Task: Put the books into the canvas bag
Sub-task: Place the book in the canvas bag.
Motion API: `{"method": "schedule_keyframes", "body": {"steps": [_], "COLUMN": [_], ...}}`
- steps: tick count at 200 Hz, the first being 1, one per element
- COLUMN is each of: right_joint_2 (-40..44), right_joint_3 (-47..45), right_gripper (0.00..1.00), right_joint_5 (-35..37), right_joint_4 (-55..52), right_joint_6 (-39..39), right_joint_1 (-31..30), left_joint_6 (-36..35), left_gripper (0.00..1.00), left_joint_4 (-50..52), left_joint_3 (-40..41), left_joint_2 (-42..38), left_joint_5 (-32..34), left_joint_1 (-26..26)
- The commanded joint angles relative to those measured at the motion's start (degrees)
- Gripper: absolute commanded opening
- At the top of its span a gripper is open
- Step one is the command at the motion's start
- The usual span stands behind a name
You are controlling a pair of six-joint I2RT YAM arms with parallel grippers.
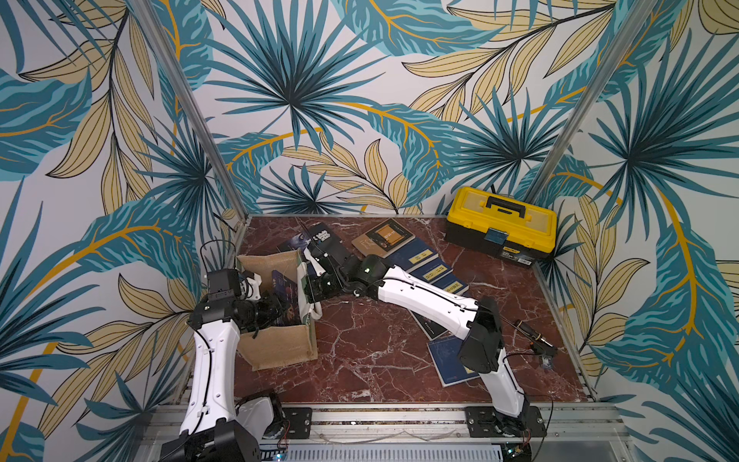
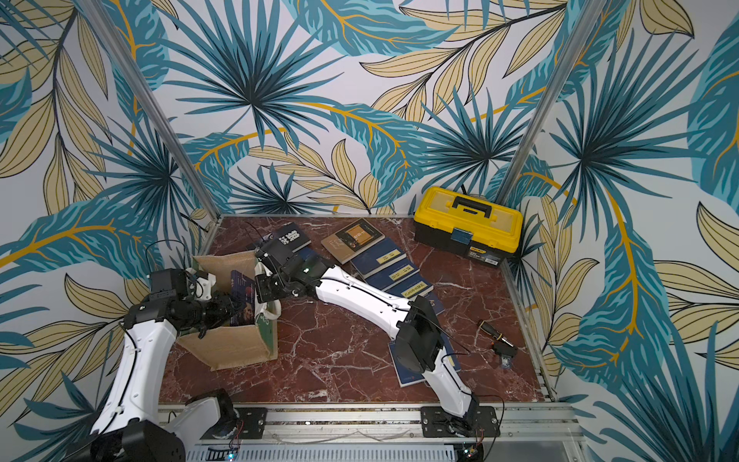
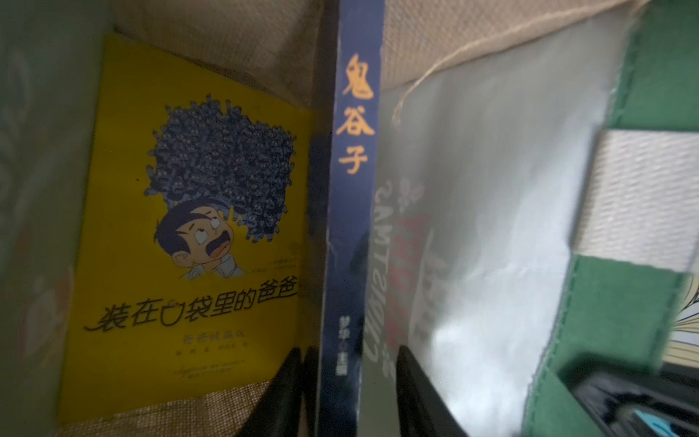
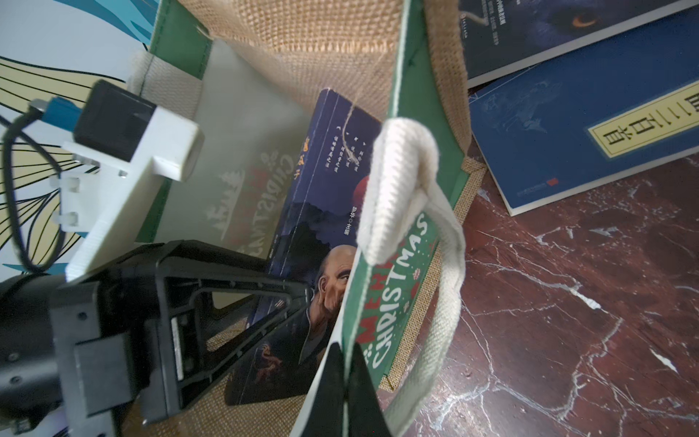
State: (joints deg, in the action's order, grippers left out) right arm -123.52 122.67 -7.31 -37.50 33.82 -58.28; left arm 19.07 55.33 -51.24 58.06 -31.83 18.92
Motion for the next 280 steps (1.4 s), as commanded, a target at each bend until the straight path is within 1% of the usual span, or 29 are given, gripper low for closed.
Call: {"method": "schedule_keyframes", "body": {"steps": [1, 17, 38, 57, 64, 78, 98, 131, 156, 163, 180, 194, 228, 247, 264, 280], "right_joint_2": [2.56, 2.50, 2.43, 2.37, 2.37, 2.30, 2.23, 2.16, 2.34, 2.54, 3.17, 3.96, 5.90, 6.97, 8.89, 11.17], "right_joint_3": [-0.95, -0.95, -1.02, -0.99, -1.00, -1.03, -0.94, -0.77, -0.78, -0.78, -0.79, -1.00, -2.48, -3.19, -5.46, -8.72], "right_gripper": [0.00, 0.00, 0.00, 0.00, 0.00, 0.00, 0.00, 0.00, 0.00, 0.05, 0.25, 0.32, 0.40, 0.42, 0.46, 0.48], "right_joint_5": [0.54, 0.59, 0.54, 0.57, 0.52, 0.31, 0.08, -0.08, -0.01, -0.05, 0.23, 1.32, 4.75, 7.14, 9.43, 11.55], "right_joint_4": [0.14, 0.08, -0.01, 0.22, 0.40, 0.58, 0.86, 1.20, 0.77, 0.46, -0.49, -1.40, -3.17, -4.83, -5.17, -4.96], "right_joint_6": [-0.62, -0.54, -0.51, -0.47, -0.37, -0.36, -0.25, -0.45, -0.51, -0.51, -0.89, -1.49, -3.11, -3.99, -4.10, -3.88], "right_joint_1": [0.09, 0.05, 0.07, 0.09, 0.03, 0.02, 0.09, 0.10, 0.09, 0.04, 0.08, 0.12, 0.41, 0.57, 0.95, 1.47], "left_joint_6": [-0.28, -1.47, -2.78, -2.21, -1.49, -0.67, -0.61, -0.70, -0.53, -0.44, -0.02, 0.45, 1.87, 2.79, 3.85, 5.36], "left_gripper": [0.50, 0.55, 0.57, 0.57, 0.55, 0.46, 0.42, 0.41, 0.41, 0.41, 0.41, 0.41, 0.41, 0.40, 0.39, 0.39], "left_joint_4": [-1.50, -0.51, 2.78, 3.66, 3.58, 3.56, 3.51, 3.56, 3.42, 3.47, 3.42, 3.47, 3.47, 3.47, 3.47, 3.38], "left_joint_3": [-2.83, -6.64, -13.67, -17.07, -17.45, -17.32, -15.30, -10.31, -8.55, -8.59, -9.47, -10.63, -13.61, -16.20, -18.82, -21.03], "left_joint_2": [-3.02, -4.31, -3.70, -2.51, -2.35, -1.90, -1.29, 0.39, 2.67, 2.91, 2.23, 0.94, -2.51, -3.87, -3.94, -3.12], "left_joint_5": [1.64, 2.09, 3.02, 0.08, -1.12, -3.52, -4.62, -3.59, -3.68, -4.17, -4.08, -2.91, 1.71, 4.67, 7.65, 11.63], "left_joint_1": [0.68, 0.77, 0.68, 0.68, 0.68, 0.44, -0.99, -1.59, -1.60, -1.60, -2.01, -3.07, -6.89, -9.84, -14.27, -20.74]}}
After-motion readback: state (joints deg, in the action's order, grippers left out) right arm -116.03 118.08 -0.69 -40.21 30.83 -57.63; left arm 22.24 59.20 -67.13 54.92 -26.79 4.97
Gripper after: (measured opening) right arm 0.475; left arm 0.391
